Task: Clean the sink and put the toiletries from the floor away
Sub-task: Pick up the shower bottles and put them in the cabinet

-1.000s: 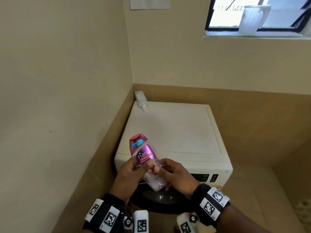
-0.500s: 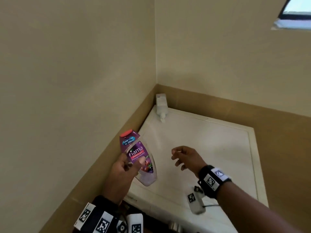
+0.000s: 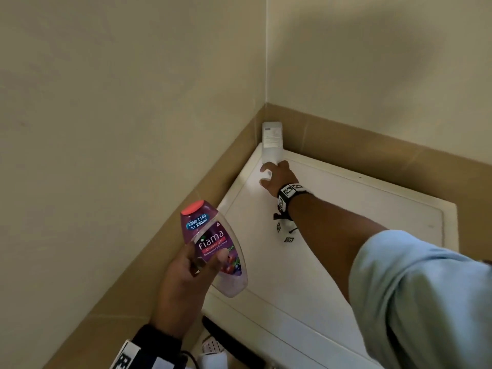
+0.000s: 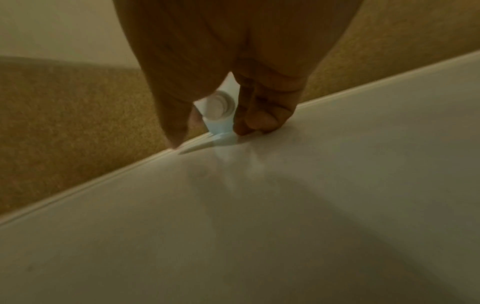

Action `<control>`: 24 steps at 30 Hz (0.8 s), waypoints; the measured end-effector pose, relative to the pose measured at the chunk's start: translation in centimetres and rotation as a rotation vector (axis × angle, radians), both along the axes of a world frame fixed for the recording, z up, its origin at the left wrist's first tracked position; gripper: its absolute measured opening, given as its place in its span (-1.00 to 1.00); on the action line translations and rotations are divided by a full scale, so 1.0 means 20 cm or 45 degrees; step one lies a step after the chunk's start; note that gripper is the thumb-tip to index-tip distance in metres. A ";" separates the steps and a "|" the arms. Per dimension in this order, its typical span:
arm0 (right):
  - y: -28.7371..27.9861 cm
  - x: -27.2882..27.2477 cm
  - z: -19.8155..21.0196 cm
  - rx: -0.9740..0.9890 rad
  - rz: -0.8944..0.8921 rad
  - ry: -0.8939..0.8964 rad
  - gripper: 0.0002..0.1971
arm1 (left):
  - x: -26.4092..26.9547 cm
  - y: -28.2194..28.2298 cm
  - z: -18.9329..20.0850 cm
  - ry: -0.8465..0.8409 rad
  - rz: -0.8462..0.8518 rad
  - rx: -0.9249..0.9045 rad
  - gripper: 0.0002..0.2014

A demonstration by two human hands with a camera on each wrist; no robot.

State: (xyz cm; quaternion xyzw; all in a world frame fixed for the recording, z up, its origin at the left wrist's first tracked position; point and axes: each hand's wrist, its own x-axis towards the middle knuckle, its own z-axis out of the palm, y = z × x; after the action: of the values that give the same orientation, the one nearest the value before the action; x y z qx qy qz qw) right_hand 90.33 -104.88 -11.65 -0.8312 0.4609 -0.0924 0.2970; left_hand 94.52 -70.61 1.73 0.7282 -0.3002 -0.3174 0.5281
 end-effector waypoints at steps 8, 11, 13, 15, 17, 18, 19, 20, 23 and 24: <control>0.16 -0.18 0.24 -0.167 -0.135 -0.140 -0.76 | 0.03 0.03 -0.03 0.048 0.005 -0.011 -0.65; 0.31 -0.36 0.40 -0.346 -0.220 -0.261 -0.67 | 0.03 0.04 -0.02 0.035 -0.024 -0.013 -0.78; 0.32 -0.42 0.45 -0.398 -0.213 -0.261 -0.59 | 0.03 0.04 -0.01 0.012 -0.036 -0.016 -0.75; 0.30 -0.45 0.48 -0.390 -0.174 -0.242 -0.60 | 0.03 0.04 0.00 -0.005 -0.060 -0.011 -0.74; 0.27 -0.46 0.51 -0.371 -0.080 -0.234 -0.62 | 0.02 0.04 0.00 -0.020 -0.075 0.003 -0.74; 0.26 -0.47 0.52 -0.351 -0.043 -0.224 -0.64 | 0.01 0.05 0.00 -0.032 -0.077 0.013 -0.73; 0.26 -0.48 0.53 -0.333 -0.019 -0.215 -0.66 | 0.01 0.05 -0.01 -0.039 -0.082 0.016 -0.74; 0.27 -0.49 0.53 -0.313 -0.006 -0.203 -0.66 | 0.01 0.06 -0.01 -0.035 -0.083 0.012 -0.74; 0.33 -0.56 0.50 -0.281 -0.057 -0.170 -0.40 | 0.00 0.08 -0.02 -0.018 -0.082 0.012 -0.74; 0.37 -0.58 0.48 -0.300 -0.106 -0.207 -0.27 | 0.00 0.09 -0.02 -0.014 -0.077 0.015 -0.73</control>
State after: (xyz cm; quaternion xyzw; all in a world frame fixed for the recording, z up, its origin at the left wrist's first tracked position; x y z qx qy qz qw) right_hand 78.78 -97.50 -2.13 -0.8302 0.4554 -0.2252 0.2297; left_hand 94.43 -68.73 1.24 0.7236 -0.3232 -0.3309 0.5123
